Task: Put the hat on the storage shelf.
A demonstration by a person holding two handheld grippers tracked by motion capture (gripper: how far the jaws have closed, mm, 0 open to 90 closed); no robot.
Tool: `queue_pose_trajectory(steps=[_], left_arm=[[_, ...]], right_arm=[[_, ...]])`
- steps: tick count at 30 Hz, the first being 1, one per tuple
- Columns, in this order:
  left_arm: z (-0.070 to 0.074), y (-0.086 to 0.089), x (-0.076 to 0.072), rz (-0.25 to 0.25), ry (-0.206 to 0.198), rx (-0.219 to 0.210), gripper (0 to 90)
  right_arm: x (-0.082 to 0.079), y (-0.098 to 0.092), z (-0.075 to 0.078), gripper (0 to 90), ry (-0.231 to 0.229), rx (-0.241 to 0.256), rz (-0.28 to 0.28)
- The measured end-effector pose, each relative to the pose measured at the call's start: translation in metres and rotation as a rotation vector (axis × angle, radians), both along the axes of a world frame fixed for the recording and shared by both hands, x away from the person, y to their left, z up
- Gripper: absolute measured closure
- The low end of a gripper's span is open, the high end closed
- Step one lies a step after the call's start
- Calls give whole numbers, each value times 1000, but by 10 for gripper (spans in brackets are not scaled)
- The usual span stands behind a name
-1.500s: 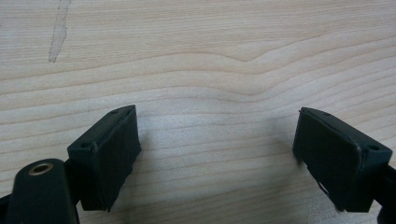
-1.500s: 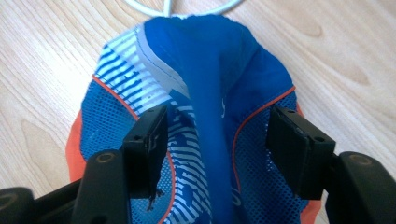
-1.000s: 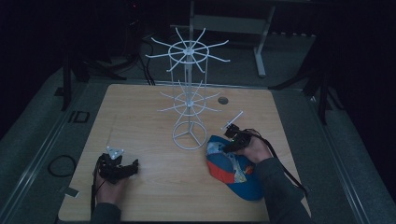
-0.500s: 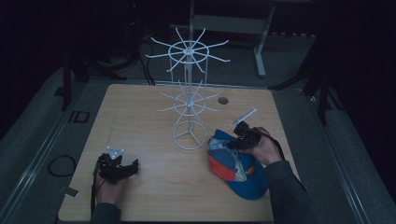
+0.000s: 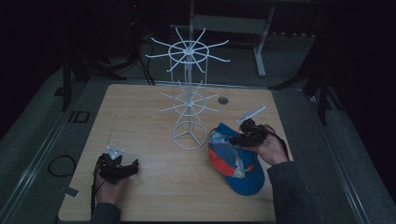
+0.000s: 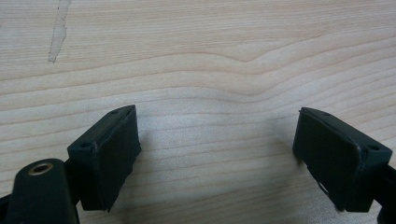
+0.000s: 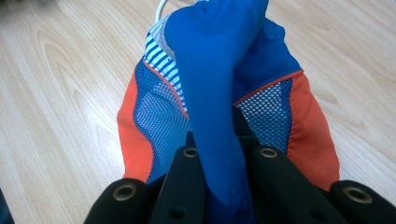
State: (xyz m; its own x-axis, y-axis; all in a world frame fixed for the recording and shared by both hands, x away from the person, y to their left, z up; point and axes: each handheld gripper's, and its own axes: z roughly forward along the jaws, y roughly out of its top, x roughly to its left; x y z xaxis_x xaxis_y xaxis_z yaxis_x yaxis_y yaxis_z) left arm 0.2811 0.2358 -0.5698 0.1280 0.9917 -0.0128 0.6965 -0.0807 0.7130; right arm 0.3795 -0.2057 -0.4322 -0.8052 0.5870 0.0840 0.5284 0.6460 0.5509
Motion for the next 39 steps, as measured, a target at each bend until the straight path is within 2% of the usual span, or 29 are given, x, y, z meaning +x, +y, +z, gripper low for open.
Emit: queue_pose_trajectory(steps=[4,11,18,27,39], left_arm=[[0,0,0,0,0,0,151],[0,0,0,-2,0,3,150],[0,0,0,-3,2,2,150],[0,0,0,-4,1,2,150],[0,0,0,-5,2,3,150]], right_arm=[[-1,-2,7,880,-27,28,-1],[-3,-5,16,881,-48,46,-10],[-4,-9,26,880,-75,97,-3],[-5,-13,35,879,-101,118,-7],[-8,-19,52,879,-145,175,-11]])
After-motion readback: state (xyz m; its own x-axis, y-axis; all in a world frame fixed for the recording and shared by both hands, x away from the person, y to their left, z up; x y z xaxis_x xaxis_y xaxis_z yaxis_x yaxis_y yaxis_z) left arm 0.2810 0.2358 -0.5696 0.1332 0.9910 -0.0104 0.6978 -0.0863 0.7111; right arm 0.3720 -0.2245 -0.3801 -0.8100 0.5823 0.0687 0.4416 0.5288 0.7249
